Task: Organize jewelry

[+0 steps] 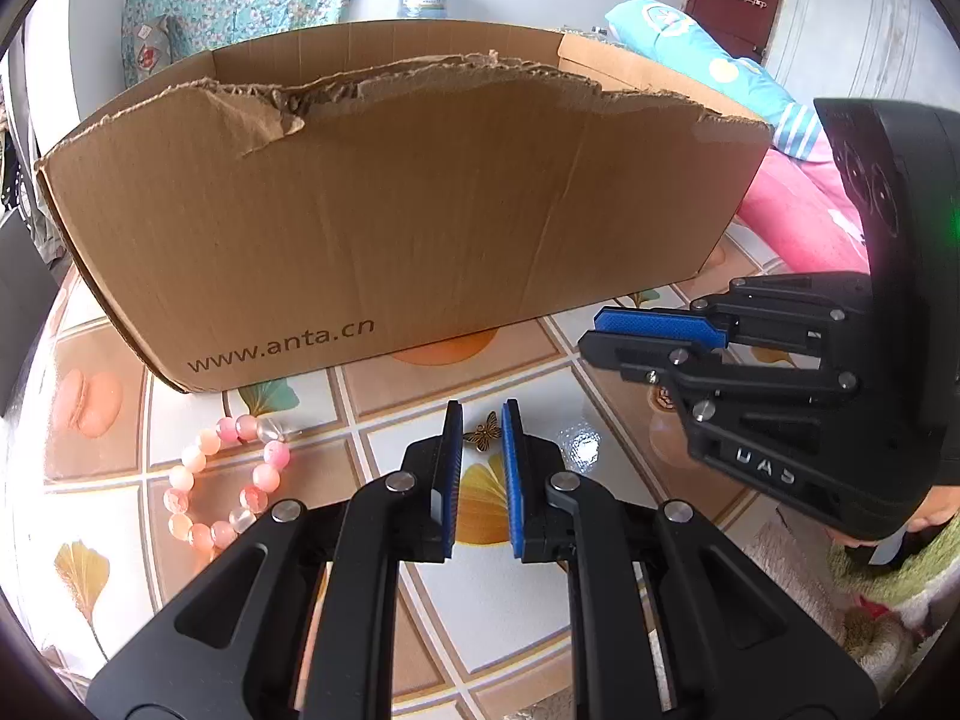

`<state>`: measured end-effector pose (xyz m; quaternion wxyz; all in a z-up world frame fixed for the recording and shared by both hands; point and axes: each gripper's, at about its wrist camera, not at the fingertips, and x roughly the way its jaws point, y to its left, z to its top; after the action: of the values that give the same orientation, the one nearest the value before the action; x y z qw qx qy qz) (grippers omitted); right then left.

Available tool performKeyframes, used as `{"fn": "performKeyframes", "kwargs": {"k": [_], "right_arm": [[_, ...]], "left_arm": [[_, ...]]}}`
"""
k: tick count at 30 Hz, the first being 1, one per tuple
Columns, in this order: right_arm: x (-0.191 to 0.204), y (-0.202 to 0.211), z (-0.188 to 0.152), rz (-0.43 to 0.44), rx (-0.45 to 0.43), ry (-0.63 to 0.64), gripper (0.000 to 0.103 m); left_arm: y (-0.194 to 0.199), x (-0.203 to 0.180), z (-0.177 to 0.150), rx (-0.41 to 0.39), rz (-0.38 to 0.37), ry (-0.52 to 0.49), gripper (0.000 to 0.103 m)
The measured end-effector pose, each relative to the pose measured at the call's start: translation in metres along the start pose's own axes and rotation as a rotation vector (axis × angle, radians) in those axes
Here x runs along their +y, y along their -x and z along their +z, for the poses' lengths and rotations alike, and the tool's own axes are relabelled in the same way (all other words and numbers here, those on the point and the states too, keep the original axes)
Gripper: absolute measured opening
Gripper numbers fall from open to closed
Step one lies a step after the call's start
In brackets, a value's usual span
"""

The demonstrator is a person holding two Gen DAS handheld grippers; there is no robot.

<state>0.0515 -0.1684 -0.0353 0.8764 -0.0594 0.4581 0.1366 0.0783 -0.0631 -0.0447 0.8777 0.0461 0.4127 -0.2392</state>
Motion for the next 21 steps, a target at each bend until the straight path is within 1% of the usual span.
{"fn": "performKeyframes", "kwargs": {"k": [3,5,7,12,16,18,19,20,21], "right_arm": [[0.001,-0.002,0.000,-0.006,0.017,0.003,0.004],[-0.002,-0.001,0.002,0.003,0.018,-0.020,0.003],[-0.011,0.003,0.003,0.031,0.008,-0.067,0.001],[-0.037,0.025,0.005,0.144,-0.063,-0.218,0.001],[-0.054,0.037,0.004,0.208,-0.104,-0.301,0.001],[-0.053,0.038,0.005,0.210,-0.109,-0.301,0.001],[-0.051,0.036,0.005,0.219,-0.094,-0.286,0.001],[-0.048,0.034,0.005,0.205,-0.085,-0.277,0.001],[-0.045,0.032,0.005,0.196,-0.074,-0.264,0.004]], "left_arm": [[0.000,0.002,0.000,0.000,-0.002,0.003,0.012],[0.000,0.003,0.000,-0.002,-0.003,0.007,0.012],[0.000,0.003,-0.001,-0.004,-0.004,0.009,0.012],[0.001,0.003,-0.001,-0.007,-0.004,0.007,0.012],[0.001,0.004,0.000,-0.013,-0.008,0.014,0.012],[0.001,0.004,-0.001,-0.014,-0.010,0.016,0.012],[0.001,0.005,-0.001,-0.012,-0.010,0.016,0.012],[0.001,0.005,-0.001,-0.011,-0.010,0.016,0.012],[0.001,0.004,-0.001,-0.009,-0.011,0.015,0.012]]}}
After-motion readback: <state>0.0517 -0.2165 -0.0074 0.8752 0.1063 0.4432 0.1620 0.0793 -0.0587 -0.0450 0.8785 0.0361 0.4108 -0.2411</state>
